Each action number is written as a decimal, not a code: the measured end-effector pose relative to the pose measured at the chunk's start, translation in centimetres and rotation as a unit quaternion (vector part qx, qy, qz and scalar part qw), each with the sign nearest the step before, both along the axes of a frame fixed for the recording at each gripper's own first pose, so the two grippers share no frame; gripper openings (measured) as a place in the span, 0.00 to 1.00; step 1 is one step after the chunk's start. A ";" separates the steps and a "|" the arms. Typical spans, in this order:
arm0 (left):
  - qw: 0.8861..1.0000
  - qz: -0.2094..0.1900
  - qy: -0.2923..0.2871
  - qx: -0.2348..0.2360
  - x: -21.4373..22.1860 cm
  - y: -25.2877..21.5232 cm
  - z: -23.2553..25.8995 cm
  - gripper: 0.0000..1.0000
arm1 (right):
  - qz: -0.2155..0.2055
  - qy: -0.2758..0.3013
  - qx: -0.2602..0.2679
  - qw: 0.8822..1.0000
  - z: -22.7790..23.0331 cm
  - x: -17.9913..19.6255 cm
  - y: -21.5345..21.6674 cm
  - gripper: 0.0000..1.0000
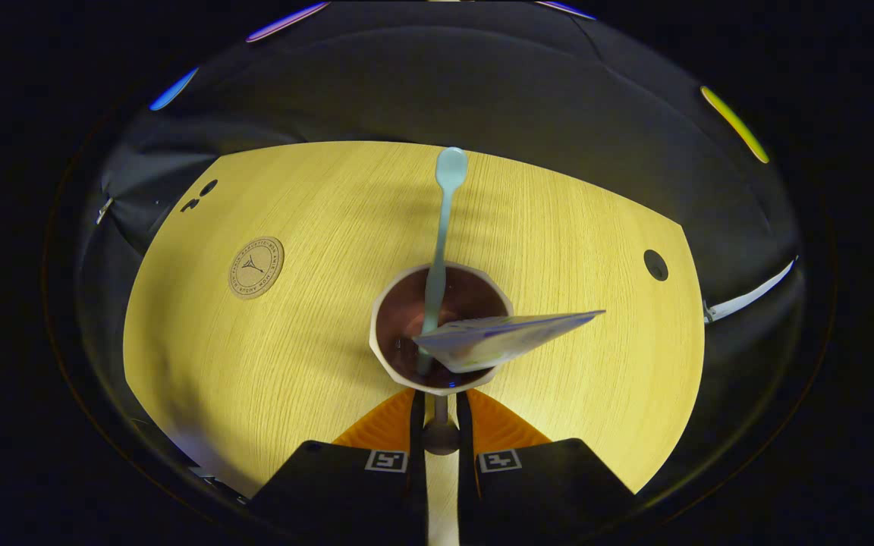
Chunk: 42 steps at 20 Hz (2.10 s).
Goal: Put the toothbrush and toothpaste on the desktop into the cup, then pick up the cup and place it on the coaster on the desktop.
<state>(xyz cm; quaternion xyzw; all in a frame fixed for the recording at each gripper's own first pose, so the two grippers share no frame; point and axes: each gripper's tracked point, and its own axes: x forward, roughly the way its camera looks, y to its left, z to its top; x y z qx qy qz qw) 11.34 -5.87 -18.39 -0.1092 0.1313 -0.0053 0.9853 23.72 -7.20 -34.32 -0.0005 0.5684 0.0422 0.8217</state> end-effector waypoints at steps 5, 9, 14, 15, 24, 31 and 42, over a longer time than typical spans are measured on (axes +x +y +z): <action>1.000 0.000 0.001 -0.001 0.0 0.2 -0.1 0.85 | -0.002 -0.007 0.013 1.000 1.0 0.4 0.3 0.19; 1.000 0.001 -0.003 -0.004 0.1 1.0 0.4 0.85 | -0.002 -0.017 0.026 1.000 3.2 0.9 1.3 0.19; 1.000 0.000 -0.002 -0.006 -0.9 2.4 0.4 0.85 | 0.013 -0.035 0.039 0.999 6.3 2.2 4.5 0.19; 1.000 0.001 -0.002 -0.006 -1.1 2.8 0.5 0.85 | 0.019 -0.038 0.042 0.998 6.4 2.6 5.8 0.19; 1.000 0.020 0.014 -0.007 -3.9 7.0 -1.1 0.86 | 0.074 -0.048 0.063 0.994 6.4 5.8 17.4 0.19; 0.999 0.047 0.022 -0.012 -4.4 10.1 -1.9 0.86 | 0.097 -0.035 0.054 0.993 4.2 7.4 22.3 0.19; 0.998 0.058 0.031 -0.017 -4.0 10.3 -2.6 0.86 | 0.118 -0.024 0.033 0.992 3.3 8.3 21.9 0.19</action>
